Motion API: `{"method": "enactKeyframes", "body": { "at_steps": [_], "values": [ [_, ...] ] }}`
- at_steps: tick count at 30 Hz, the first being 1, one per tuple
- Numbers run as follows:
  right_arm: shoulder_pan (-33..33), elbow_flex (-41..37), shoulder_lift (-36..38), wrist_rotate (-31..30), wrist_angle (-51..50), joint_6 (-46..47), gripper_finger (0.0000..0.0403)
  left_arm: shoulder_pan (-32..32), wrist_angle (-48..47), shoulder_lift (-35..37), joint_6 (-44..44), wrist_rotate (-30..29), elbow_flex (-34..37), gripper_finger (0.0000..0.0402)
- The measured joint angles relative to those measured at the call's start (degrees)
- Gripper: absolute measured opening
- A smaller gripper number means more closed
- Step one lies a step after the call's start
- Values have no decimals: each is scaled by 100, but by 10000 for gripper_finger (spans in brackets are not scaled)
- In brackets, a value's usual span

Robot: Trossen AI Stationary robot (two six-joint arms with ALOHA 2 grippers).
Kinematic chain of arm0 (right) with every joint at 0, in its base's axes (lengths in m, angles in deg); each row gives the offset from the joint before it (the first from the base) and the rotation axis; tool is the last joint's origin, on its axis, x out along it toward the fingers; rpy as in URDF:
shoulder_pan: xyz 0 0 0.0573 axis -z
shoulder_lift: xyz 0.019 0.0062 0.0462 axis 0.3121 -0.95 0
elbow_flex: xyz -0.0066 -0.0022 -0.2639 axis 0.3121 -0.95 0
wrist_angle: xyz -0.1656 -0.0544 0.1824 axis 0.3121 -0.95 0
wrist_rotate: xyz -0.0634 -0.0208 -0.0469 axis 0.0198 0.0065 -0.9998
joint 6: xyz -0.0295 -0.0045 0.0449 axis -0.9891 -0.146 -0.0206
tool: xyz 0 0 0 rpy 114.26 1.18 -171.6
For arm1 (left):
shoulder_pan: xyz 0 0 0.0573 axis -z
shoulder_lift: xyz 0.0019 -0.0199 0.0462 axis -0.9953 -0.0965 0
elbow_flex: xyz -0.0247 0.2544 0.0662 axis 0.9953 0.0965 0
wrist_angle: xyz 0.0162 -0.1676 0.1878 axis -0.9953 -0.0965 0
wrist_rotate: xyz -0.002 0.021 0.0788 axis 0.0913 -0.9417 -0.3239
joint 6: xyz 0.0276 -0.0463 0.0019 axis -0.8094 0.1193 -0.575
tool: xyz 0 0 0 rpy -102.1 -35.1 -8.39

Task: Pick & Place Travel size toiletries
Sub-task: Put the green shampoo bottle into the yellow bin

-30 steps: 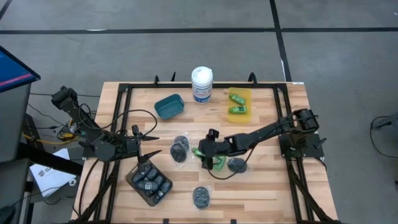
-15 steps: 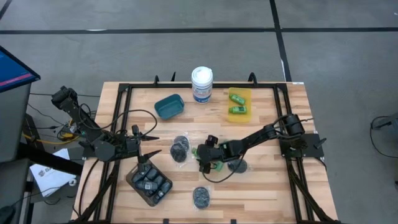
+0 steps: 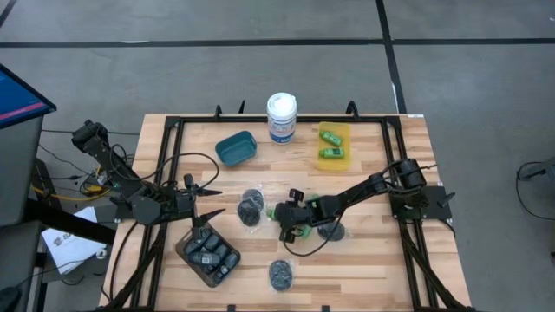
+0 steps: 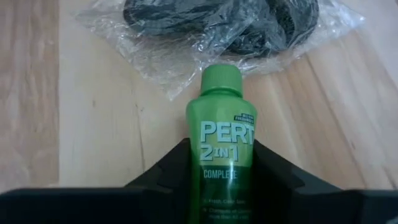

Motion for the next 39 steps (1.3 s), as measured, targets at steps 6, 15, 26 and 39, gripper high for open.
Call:
{"method": "enactKeyframes", "body": {
  "at_steps": [6, 15, 26, 39],
  "values": [
    [69, -57, 383, -1, -426, -583, 127, 0, 0, 0, 0, 4, 0, 227],
    [856, -441, 2492, -828, -1767, -1058, 119, -1, 27, 0, 0, 17, 0, 227],
    [2831, -2148, 4264, -1486, -1971, -515, 131, -1, 31, -1, -2, 11, 0, 227],
    [3760, -2736, 3549, -1025, -543, -950, 146, 0, 44, -2, 0, -7, 0, 227]
  ]
}}
